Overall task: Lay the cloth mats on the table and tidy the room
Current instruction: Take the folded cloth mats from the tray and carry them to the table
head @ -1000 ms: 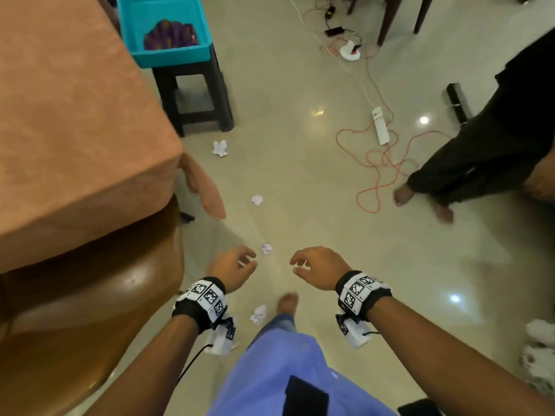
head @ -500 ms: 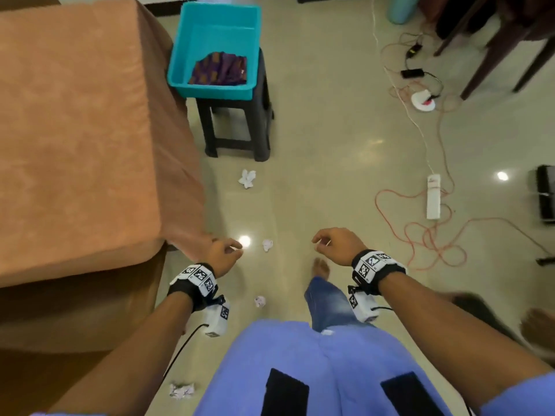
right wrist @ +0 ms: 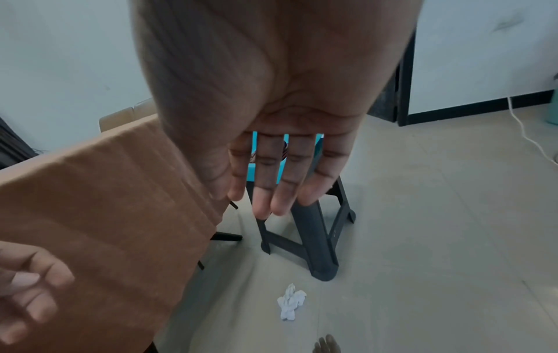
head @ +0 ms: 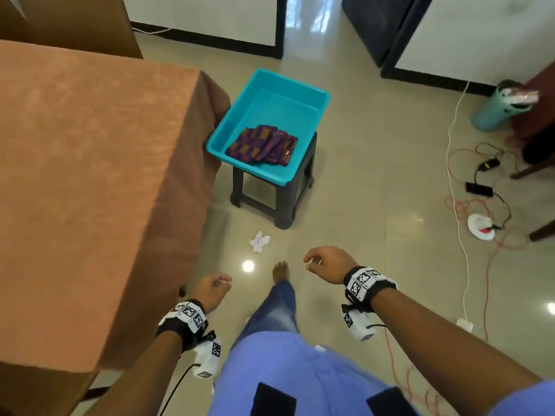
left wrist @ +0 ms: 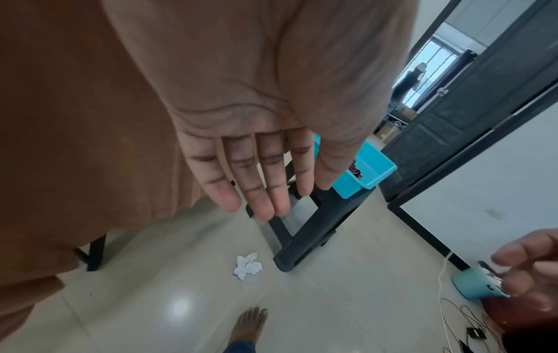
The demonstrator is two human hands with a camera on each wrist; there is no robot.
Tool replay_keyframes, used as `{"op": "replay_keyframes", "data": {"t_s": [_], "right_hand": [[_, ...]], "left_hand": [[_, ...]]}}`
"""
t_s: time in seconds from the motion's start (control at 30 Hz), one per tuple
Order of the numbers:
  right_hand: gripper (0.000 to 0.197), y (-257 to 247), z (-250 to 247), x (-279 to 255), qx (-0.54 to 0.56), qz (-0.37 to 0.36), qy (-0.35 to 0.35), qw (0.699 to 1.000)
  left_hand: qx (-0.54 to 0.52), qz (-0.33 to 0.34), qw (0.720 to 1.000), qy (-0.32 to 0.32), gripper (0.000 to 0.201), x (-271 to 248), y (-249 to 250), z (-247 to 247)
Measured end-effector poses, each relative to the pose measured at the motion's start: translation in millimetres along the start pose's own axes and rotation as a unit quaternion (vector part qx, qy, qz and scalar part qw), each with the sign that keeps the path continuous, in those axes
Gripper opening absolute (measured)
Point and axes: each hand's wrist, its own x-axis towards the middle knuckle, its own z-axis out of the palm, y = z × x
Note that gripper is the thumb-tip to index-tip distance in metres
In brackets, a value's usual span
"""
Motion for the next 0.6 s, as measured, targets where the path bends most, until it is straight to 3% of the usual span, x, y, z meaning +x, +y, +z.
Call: {"op": "replay_keyframes", "data": {"t_s": [0.17, 0.3, 0.4, 0.5, 0.6], "right_hand": [[0.021, -12, -88, 97, -0.012, 0.002, -0.02, 1.0], [0.023, -27, -154, 176, -0.003, -0.029, -0.013, 0.999], [0.023, -35, -178, 222, 0.024, -0.03, -0.003, 0.999], [0.025, -42, -196, 283, 0.018, -0.041, -0.007, 0.999], [0.03, -54, -207, 341, -0.005, -0.072, -0.013, 0.997]], "left_hand": [[0.004, -0.05, 0.999, -0.012, 0.02, 80, 50, -26], [0.031, -0.051, 0.998, -0.007, 0.021, 137, 113, -52], [0.033, -0.052, 0.998, 0.004, 0.007, 168, 148, -62], [0.067, -0.061, 0.996, 0.025, 0.025, 212, 175, -73], [0.101, -0.061, 0.992, 0.049, 0.028, 253, 192, -81]]}}
